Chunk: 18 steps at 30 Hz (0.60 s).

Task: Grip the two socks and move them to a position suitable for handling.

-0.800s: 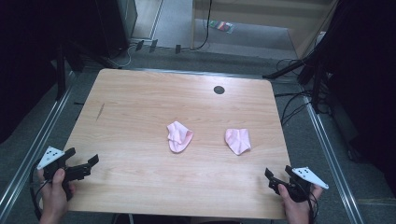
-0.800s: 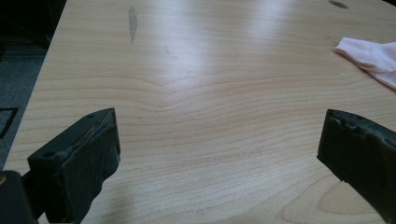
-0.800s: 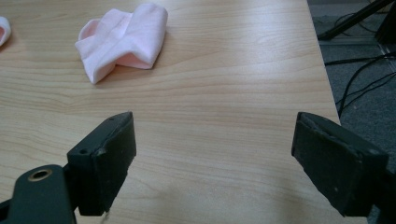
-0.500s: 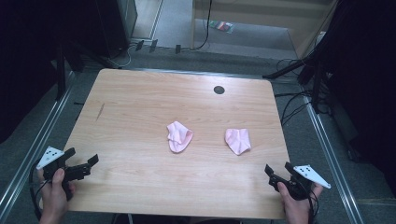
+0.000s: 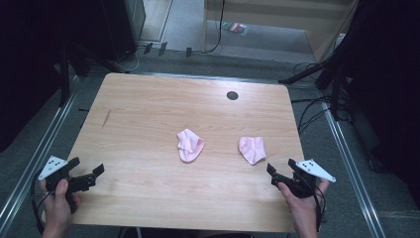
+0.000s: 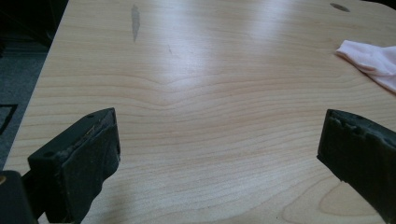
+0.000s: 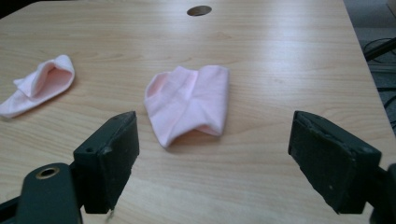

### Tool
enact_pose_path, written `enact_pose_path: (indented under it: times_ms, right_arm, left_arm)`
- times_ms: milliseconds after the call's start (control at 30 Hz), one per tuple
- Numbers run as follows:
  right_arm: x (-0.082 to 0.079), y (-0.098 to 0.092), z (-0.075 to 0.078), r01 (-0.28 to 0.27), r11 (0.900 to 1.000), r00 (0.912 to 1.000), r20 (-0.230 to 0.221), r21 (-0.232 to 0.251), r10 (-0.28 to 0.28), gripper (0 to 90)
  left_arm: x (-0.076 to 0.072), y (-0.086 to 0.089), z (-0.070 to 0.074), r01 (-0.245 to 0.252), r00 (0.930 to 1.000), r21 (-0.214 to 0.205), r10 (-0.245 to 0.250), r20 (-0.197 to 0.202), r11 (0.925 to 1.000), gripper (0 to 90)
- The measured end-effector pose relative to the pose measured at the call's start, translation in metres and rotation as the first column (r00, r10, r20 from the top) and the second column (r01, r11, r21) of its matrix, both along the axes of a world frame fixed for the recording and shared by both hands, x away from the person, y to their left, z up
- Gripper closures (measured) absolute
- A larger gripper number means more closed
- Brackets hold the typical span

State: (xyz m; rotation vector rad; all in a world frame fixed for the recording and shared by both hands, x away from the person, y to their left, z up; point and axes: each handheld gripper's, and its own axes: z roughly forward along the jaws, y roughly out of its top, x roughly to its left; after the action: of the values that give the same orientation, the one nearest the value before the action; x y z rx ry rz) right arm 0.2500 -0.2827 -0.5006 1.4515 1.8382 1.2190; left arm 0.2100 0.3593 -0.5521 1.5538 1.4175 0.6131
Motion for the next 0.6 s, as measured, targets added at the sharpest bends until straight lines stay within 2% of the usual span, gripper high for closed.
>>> enact_pose_path:
  times_ms: [167, 300, 433, 500, 600]
  right_arm:
    - [0.011, 0.013, 0.003, -0.008, 0.9999, 1.0, -0.003, -0.01, 0.007, 23.2]
    - [0.021, 0.022, 0.003, -0.016, 0.9999, 0.9998, -0.014, 0.006, 0.016, 28.3]
    - [0.029, 0.029, 0.001, -0.019, 0.9998, 0.9994, -0.03, -0.002, 0.019, 28.9]
    - [0.04, 0.036, -0.004, -0.002, 0.9997, 0.9986, -0.053, -0.023, 0.001, 30.0]
    - [0.05, 0.041, -0.008, -0.004, 0.9998, 0.9967, -0.081, -0.021, 0.002, 32.4]
  left_arm:
    - [0.0, 0.0, 0.0, 0.003, 1.0, -0.004, -0.003, -0.002, 1.0, 0.0]
    - [0.0, 0.0, 0.0, 0.009, 0.9999, -0.004, -0.009, -0.005, 0.9999, 0.0]
    - [0.001, 0.001, 0.0, 0.011, 0.9999, -0.007, -0.011, -0.004, 0.9999, 0.0]
    - [0.001, 0.001, 0.0, 0.012, 0.9999, -0.01, -0.012, -0.006, 0.9999, 0.0]
    - [0.001, 0.001, 0.0, 0.011, 0.9999, -0.012, -0.011, -0.007, 0.9999, 0.0]
